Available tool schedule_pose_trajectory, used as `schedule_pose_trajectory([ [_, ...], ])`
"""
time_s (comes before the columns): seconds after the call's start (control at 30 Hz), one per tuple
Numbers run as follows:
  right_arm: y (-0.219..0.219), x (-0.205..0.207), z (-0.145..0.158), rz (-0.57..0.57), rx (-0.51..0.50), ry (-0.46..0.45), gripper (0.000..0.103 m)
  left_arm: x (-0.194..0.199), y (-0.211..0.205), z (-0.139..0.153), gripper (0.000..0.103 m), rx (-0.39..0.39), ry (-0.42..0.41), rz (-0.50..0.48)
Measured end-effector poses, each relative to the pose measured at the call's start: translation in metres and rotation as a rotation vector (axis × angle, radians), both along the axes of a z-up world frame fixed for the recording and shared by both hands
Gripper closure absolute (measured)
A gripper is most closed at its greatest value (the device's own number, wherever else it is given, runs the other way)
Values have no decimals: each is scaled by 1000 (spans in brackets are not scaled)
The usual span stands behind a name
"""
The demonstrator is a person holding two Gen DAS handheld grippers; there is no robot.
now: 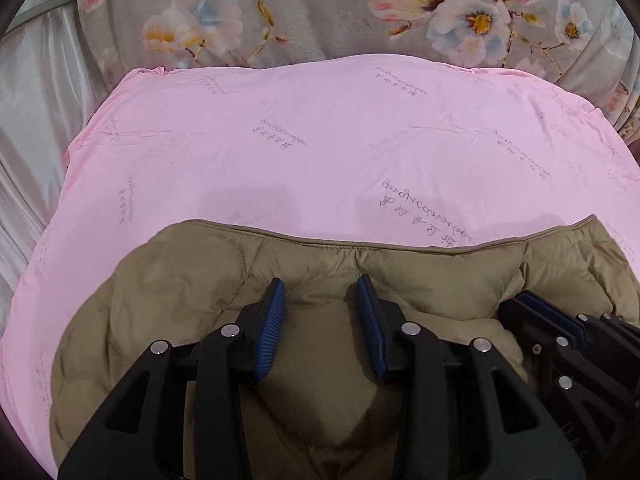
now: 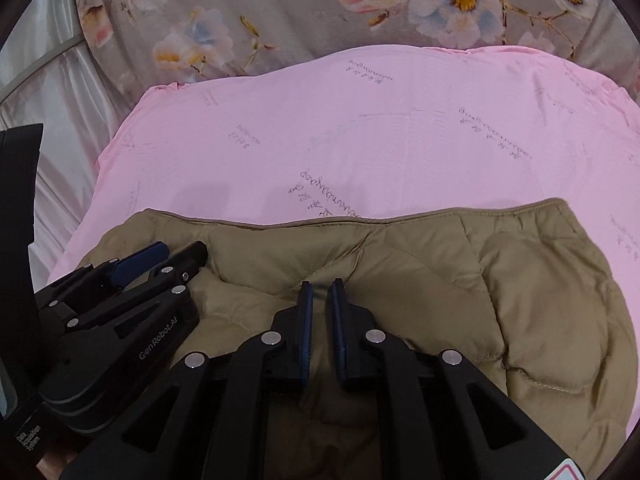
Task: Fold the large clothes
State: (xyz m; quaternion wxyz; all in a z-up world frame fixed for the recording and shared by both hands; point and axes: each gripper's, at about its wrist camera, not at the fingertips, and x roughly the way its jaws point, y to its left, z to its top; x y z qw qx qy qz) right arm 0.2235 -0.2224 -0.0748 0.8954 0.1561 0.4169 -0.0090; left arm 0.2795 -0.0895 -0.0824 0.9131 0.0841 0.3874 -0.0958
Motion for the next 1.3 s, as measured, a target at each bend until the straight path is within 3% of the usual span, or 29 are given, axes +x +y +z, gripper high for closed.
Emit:
schedule_pose_trajectory([
  [0.53, 10, 2, -12, -13, -46, -25, 94, -4, -8, -18, 67, 35, -46, 14],
  [0.7, 7, 0, -12, -13, -21, -39, 94, -3, -9, -18, 67, 42, -43, 18],
  [0.8, -1, -14, -1, -40, 11, -71, 94, -5, -4, -12, 66, 7, -32, 10],
  [0.93, 2, -60, 29, -37, -14, -131, 90, -46, 25, 18, 62, -93, -41, 10],
  [1.03, 10, -86, 30, -33, -43, -140, 90, -79, 39, 27, 57, -115, -75, 21],
  [1.17, 26, -98, 13, -25, -72, -120, 89, -98, 40, 13, 56, -127, -55, 17],
  [1.3, 35, -103, 4, -29, -125, -132, 89, -105, 32, -3, 56, -72, -85, 19],
])
